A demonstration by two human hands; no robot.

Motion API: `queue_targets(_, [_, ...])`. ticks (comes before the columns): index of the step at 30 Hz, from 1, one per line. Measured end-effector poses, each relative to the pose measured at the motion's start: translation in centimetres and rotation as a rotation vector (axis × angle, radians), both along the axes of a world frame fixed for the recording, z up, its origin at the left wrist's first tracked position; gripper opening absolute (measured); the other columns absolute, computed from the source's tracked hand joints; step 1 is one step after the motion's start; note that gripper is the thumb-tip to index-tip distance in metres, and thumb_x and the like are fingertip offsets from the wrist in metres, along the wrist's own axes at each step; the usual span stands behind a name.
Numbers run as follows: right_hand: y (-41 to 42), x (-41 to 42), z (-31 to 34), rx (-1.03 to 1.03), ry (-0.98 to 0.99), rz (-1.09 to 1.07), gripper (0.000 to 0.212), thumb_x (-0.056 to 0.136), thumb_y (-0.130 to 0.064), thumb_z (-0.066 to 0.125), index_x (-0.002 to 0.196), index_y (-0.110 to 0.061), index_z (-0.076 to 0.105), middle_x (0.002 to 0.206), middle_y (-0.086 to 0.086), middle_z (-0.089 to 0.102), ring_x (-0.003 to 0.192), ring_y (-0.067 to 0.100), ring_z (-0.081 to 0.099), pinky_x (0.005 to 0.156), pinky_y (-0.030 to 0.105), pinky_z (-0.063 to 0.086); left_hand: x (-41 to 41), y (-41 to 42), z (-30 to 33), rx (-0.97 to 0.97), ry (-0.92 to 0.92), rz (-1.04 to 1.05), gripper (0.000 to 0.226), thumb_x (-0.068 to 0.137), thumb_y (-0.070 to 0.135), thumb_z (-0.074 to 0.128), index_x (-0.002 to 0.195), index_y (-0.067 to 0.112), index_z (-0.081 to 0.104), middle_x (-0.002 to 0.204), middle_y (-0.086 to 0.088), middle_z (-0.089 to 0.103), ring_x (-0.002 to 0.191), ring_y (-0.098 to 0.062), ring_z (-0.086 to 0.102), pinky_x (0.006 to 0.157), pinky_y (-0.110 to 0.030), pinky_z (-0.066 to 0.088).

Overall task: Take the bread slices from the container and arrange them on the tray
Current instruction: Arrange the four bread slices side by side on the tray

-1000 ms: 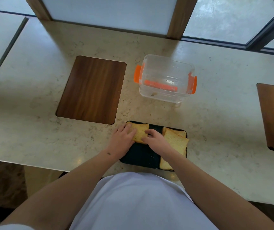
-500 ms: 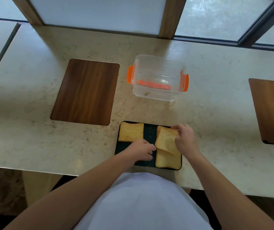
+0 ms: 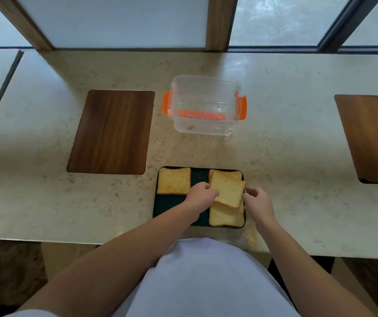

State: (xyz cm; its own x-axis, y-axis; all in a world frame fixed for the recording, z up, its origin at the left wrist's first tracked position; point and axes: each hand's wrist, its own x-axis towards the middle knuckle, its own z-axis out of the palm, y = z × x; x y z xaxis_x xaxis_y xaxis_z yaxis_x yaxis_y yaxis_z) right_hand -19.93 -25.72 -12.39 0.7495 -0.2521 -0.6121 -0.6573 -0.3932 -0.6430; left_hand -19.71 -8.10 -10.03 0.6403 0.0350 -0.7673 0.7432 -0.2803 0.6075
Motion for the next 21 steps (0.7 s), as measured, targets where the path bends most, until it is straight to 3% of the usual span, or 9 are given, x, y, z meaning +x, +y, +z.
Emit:
queue_targets(2, [0.3, -0.2, 0.0, -0.010, -0.006, -0.001, 0.041, 0.090, -0.014, 0.057, 0.131, -0.010, 0.062, 0.115, 0.004, 0.065, 0.100, 0.020, 0.061, 0.084, 0.040, 0.054, -0.2, -0.1, -0.3, 0.042, -0.025, 0.019, 0.004, 0.090, 0.026, 0.055, 0.093, 0.026, 0.052, 0.086, 0.012, 0.049, 0.077, -0.003, 0.046, 0.074, -0.030, 0.042])
queue_targets(5, [0.7, -0.3, -0.1, -0.027, 0.026, 0.010, 0.044, 0.090, -0.017, 0.057, 0.134, -0.011, 0.058, 0.129, 0.011, 0.057, 0.104, 0.024, 0.059, 0.086, 0.040, 0.052, -0.6, -0.3, -0.7, 0.040, -0.019, 0.057, 0.019, 0.089, 0.027, 0.058, 0.105, 0.024, 0.049, 0.095, 0.009, 0.052, 0.085, -0.006, 0.050, 0.068, -0.027, 0.043])
queue_targets(7, [0.9, -0.4, 0.1, -0.033, 0.028, 0.009, 0.045, 0.090, -0.017, 0.056, 0.135, -0.011, 0.057, 0.131, 0.012, 0.057, 0.098, 0.025, 0.060, 0.083, 0.040, 0.052, -0.6, -0.4, -1.0, 0.032, -0.009, 0.083, 0.026, 0.088, 0.024, 0.061, 0.111, 0.022, 0.051, 0.099, 0.006, 0.055, 0.090, -0.010, 0.054, 0.076, -0.031, 0.051])
queue_targets(9, [0.9, -0.6, 0.4, -0.037, 0.017, 0.014, 0.043, 0.089, -0.015, 0.055, 0.132, -0.013, 0.060, 0.121, 0.010, 0.062, 0.091, 0.025, 0.062, 0.083, 0.045, 0.054, -0.7, -0.3, -1.3, 0.033, -0.013, 0.078, 0.022, 0.086, 0.021, 0.065, 0.106, 0.021, 0.055, 0.100, 0.002, 0.058, 0.091, -0.013, 0.057, 0.081, -0.034, 0.054])
queue_targets(12, [0.8, -0.9, 0.9, -0.059, 0.005, 0.015, 0.048, 0.088, -0.017, 0.055, 0.135, -0.019, 0.060, 0.118, 0.005, 0.065, 0.093, 0.020, 0.061, 0.092, 0.049, 0.054, -0.8, 0.1, -1.4, 0.019, -0.024, 0.068, 0.016, 0.086, 0.020, 0.068, 0.095, 0.023, 0.056, 0.100, -0.005, 0.064, 0.090, -0.016, 0.063, 0.071, -0.031, 0.055])
queue_targets(14, [1.0, -1.0, 1.3, -0.038, -0.025, 0.015, 0.047, 0.090, -0.016, 0.055, 0.136, -0.017, 0.060, 0.116, 0.002, 0.067, 0.087, 0.012, 0.061, 0.084, 0.038, 0.055, -1.1, 0.5, -1.2, 0.010, -0.024, 0.057, 0.016, 0.086, 0.021, 0.067, 0.098, 0.020, 0.056, 0.099, -0.007, 0.066, 0.088, -0.018, 0.066, 0.071, -0.031, 0.056])
queue_targets(17, [1.5, -1.0, 1.9, 0.005, -0.057, 0.072, 0.044, 0.093, -0.015, 0.055, 0.137, -0.014, 0.060, 0.112, -0.005, 0.069, 0.078, -0.006, 0.054, 0.063, 0.018, 0.044, -1.8, 1.9, -0.7, 0.012, 0.003, 0.048, 0.017, 0.089, 0.025, 0.063, 0.102, 0.017, 0.055, 0.099, -0.009, 0.067, 0.089, -0.020, 0.067, 0.074, -0.033, 0.058])
queue_targets(19, [1.8, -1.0, 2.2, 0.027, -0.054, 0.123, 0.038, 0.093, -0.014, 0.054, 0.129, -0.015, 0.067, 0.097, -0.017, 0.067, 0.078, -0.007, 0.056, 0.060, 0.016, 0.042, -2.4, 3.7, -0.5, 0.020, 0.026, 0.042, 0.019, 0.091, 0.027, 0.061, 0.106, 0.016, 0.056, 0.098, -0.008, 0.068, 0.088, -0.020, 0.068, 0.072, -0.032, 0.058])
queue_targets(21, [2.5, -1.0, 2.4, 0.038, -0.017, 0.199, 0.034, 0.093, -0.015, 0.054, 0.122, -0.015, 0.072, 0.091, -0.016, 0.067, 0.081, -0.002, 0.060, 0.061, 0.019, 0.045, -3.3, 5.8, -0.5, 0.027, 0.042, 0.034, 0.020, 0.092, 0.029, 0.060, 0.107, 0.015, 0.058, 0.097, -0.008, 0.068, 0.085, -0.019, 0.068, 0.069, -0.031, 0.057])
